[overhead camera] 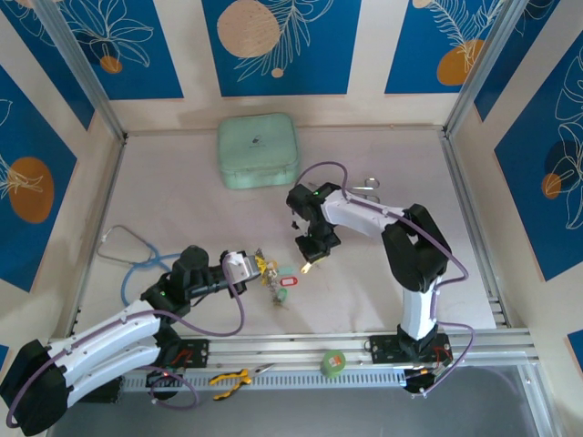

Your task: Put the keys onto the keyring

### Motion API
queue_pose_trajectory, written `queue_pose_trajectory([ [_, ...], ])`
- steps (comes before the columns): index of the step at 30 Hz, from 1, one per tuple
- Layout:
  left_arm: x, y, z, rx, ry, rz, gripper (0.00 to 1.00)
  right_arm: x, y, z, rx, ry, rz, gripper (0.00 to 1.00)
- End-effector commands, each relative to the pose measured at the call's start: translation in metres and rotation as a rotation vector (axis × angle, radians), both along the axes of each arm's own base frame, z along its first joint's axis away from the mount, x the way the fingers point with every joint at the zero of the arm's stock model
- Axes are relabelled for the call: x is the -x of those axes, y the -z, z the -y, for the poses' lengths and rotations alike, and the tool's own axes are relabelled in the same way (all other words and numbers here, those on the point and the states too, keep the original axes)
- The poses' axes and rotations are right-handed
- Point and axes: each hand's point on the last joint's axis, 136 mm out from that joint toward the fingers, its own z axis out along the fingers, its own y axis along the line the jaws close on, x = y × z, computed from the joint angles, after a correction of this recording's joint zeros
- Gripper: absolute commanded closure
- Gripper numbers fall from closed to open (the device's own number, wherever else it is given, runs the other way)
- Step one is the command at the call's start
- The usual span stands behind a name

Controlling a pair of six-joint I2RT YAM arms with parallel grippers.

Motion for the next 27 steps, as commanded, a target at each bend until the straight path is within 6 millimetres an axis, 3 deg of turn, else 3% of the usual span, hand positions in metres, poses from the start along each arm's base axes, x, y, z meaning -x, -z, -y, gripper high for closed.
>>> queue_pose_trajectory([
  [1, 0.002, -0.004, 0.003, -0.005, 0.019, 0.014, 1.00, -0.025, -0.003, -0.016, -0.069, 0.000, 0.044, 1.00],
  [8, 0.002, -0.003, 0.002, -0.005, 0.020, 0.013, 1.00, -0.048, 0.015, -0.032, -0.103, 0.017, 0.032, 1.00],
  [16, 0.002, -0.002, 0.003, -0.006, 0.021, 0.009, 1.00, -0.064, 0.021, -0.035, -0.117, 0.051, 0.051, 1.00],
  [22, 0.002, -0.001, 0.002, -0.008, 0.020, 0.009, 1.00, -0.068, 0.026, -0.037, -0.118, 0.057, 0.048, 0.85],
  [27, 0.002, -0.002, 0.002, -0.006, 0.021, 0.008, 1.00, -0.070, 0.028, -0.038, -0.116, 0.061, 0.050, 0.80],
])
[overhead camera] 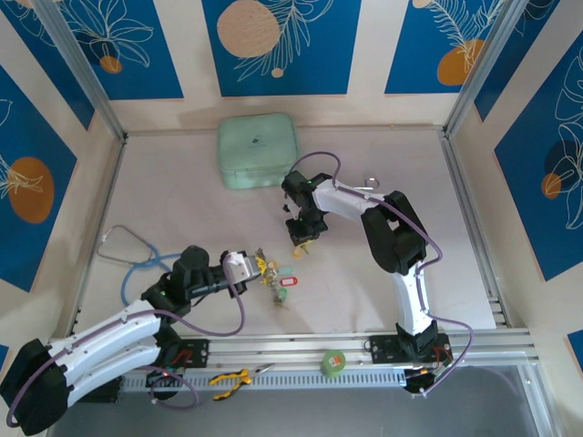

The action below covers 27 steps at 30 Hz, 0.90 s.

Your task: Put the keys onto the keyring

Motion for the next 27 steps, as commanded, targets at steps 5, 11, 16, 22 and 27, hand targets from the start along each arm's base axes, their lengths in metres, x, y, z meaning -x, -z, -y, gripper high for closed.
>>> queue_pose_trajectory([
  [5, 0.0023, -0.0027, 0.0020, -0.005, 0.020, 0.012, 1.00, -0.0049, 0.0001, -0.0030, -0.009, 0.019, -0.007, 0.80],
  [11, 0.0028, -0.0032, 0.0020, -0.003, 0.021, 0.012, 1.00, -0.0065, -0.0019, -0.0012, -0.002, 0.023, 0.001, 0.85],
  [16, 0.0027, -0.0034, 0.0019, -0.003, 0.020, 0.012, 1.00, -0.0077, -0.0039, -0.0012, -0.003, 0.023, 0.007, 0.91],
  [22, 0.0029, -0.0028, 0.0019, -0.004, 0.022, 0.010, 1.00, -0.0076, -0.0050, -0.0001, 0.001, 0.022, 0.011, 0.99],
  [27, 0.0030, -0.0028, 0.0018, -0.004, 0.021, 0.009, 1.00, -0.0068, -0.0018, 0.0004, 0.002, 0.023, 0.001, 0.91],
])
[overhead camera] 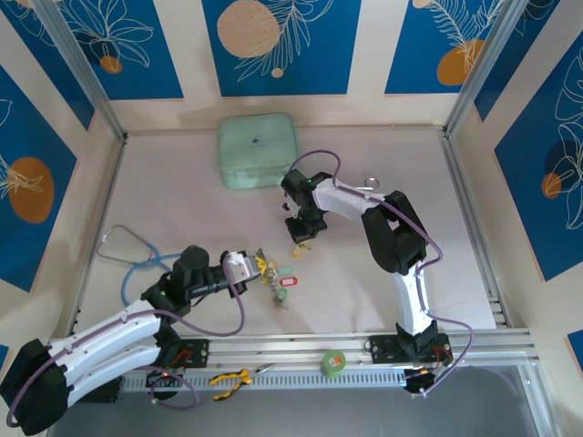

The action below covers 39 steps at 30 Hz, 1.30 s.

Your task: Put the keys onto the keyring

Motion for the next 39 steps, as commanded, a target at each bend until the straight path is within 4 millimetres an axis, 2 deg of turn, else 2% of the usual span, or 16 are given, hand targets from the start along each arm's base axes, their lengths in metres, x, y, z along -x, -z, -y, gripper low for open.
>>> queue_pose_trajectory([
  [1, 0.003, -0.003, 0.002, -0.004, 0.023, 0.008, 1.00, -0.003, 0.002, 0.001, 0.006, 0.014, -0.012, 0.88],
  [19, 0.003, -0.003, 0.002, -0.003, 0.025, 0.009, 1.00, -0.003, 0.009, 0.002, 0.014, 0.017, -0.026, 0.88],
  [29, 0.003, -0.004, 0.002, -0.004, 0.025, 0.010, 1.00, -0.004, 0.004, 0.000, 0.006, 0.016, -0.020, 0.98],
  [33, 0.003, -0.004, 0.002, -0.004, 0.024, 0.010, 1.00, -0.005, -0.012, -0.003, -0.021, 0.007, 0.021, 1.00],
  [39, 0.003, -0.006, 0.003, 0.006, 0.022, 0.008, 1.00, 0.003, -0.064, -0.024, -0.225, -0.088, 0.158, 1.00],
])
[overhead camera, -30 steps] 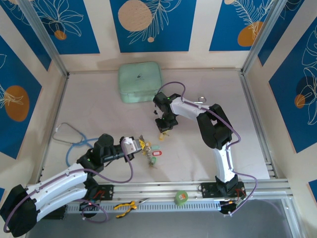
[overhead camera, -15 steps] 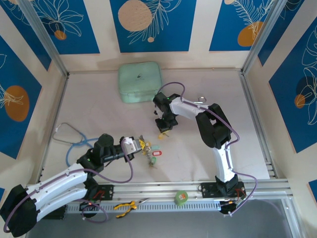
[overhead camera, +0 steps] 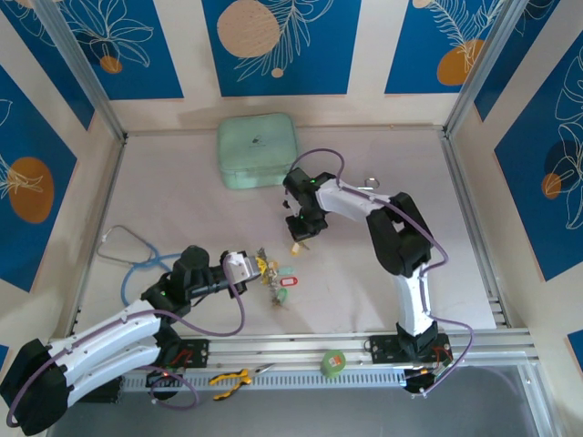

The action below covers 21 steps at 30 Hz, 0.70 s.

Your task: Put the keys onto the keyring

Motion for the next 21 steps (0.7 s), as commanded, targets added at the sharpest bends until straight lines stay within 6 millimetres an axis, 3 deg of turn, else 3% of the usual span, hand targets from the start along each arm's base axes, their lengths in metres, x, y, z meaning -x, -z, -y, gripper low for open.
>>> queue_pose_trajectory([
  [1, 0.002, -0.008, 0.003, 0.014, 0.022, 0.012, 1.00, 0.006, -0.052, -0.021, -0.192, -0.095, 0.118, 1.00],
  [7, 0.001, -0.015, 0.006, 0.082, 0.006, -0.019, 1.00, 0.045, -0.089, -0.038, -0.441, -0.310, 0.195, 1.00],
  [16, 0.002, -0.016, 0.004, 0.101, -0.008, -0.036, 1.00, 0.089, -0.116, -0.050, -0.645, -0.497, 0.246, 1.00],
  [19, 0.002, -0.016, 0.004, 0.102, -0.008, -0.035, 1.00, 0.091, -0.113, -0.048, -0.631, -0.496, 0.246, 1.00],
  [21, 0.001, -0.016, 0.004, 0.100, -0.009, -0.033, 1.00, 0.077, -0.104, -0.039, -0.538, -0.407, 0.242, 1.00],
])
